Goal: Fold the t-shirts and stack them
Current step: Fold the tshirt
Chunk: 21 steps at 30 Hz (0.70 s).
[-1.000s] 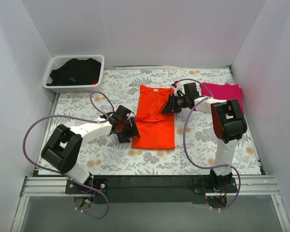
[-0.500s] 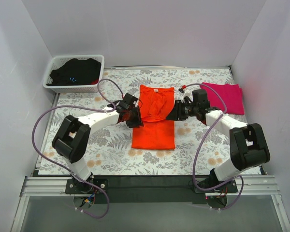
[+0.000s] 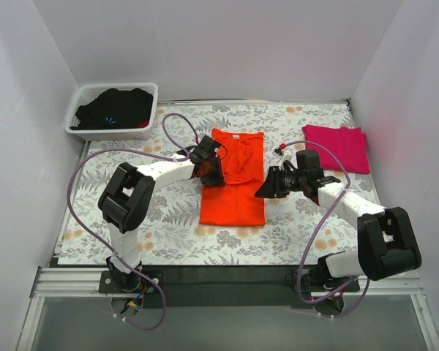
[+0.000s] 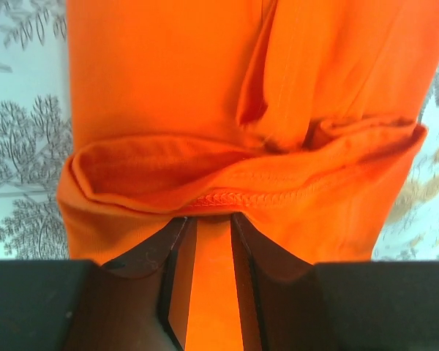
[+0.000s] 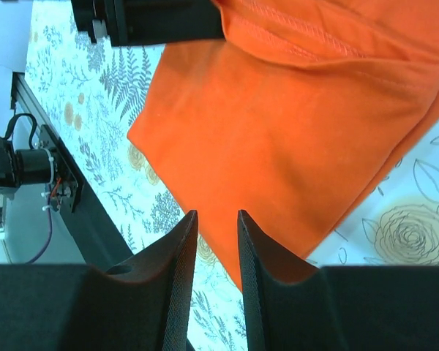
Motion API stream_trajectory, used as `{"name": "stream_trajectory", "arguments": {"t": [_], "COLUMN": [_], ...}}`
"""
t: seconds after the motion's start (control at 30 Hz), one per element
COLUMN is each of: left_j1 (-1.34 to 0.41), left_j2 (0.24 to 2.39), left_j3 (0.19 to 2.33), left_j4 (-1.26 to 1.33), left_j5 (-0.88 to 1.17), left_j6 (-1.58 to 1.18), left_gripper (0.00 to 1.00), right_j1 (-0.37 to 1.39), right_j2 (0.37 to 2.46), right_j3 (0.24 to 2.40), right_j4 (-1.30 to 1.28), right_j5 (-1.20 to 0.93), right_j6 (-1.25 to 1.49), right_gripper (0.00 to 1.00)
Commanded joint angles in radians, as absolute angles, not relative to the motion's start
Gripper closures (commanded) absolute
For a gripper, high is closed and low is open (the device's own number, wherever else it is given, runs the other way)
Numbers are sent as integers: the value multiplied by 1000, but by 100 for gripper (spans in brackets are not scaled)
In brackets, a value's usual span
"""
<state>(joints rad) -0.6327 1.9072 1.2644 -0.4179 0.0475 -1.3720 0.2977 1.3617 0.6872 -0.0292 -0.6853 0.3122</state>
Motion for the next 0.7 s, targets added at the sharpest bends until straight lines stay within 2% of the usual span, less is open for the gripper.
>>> {"name": "stream_trajectory", "arguments": {"t": [0.0,0.37,0.53,0.67], "left_j1": [-637,-623,-620,-620], "left_j2": [1934,2034,1985,1830], "left_j3": [1333,1531,1519,1389], "left_j4": [-413,-396,-408,-420], "left_j5": [-28,-83,-52,-40], "left_j6": [-1388,-1416,-1422,-1425], "left_gripper": [75,76,64,60], "right_j1": [305,333,348,360], "right_j2": [1333,1312,1335,1362], "right_j3": [658,586,601,633], "right_j4": [-54,-74,-77,-75], "right_j5": [-713,-761,-788,-840], "right_j6": [316,327,331,331], "right_gripper": [69,69,69,69]}}
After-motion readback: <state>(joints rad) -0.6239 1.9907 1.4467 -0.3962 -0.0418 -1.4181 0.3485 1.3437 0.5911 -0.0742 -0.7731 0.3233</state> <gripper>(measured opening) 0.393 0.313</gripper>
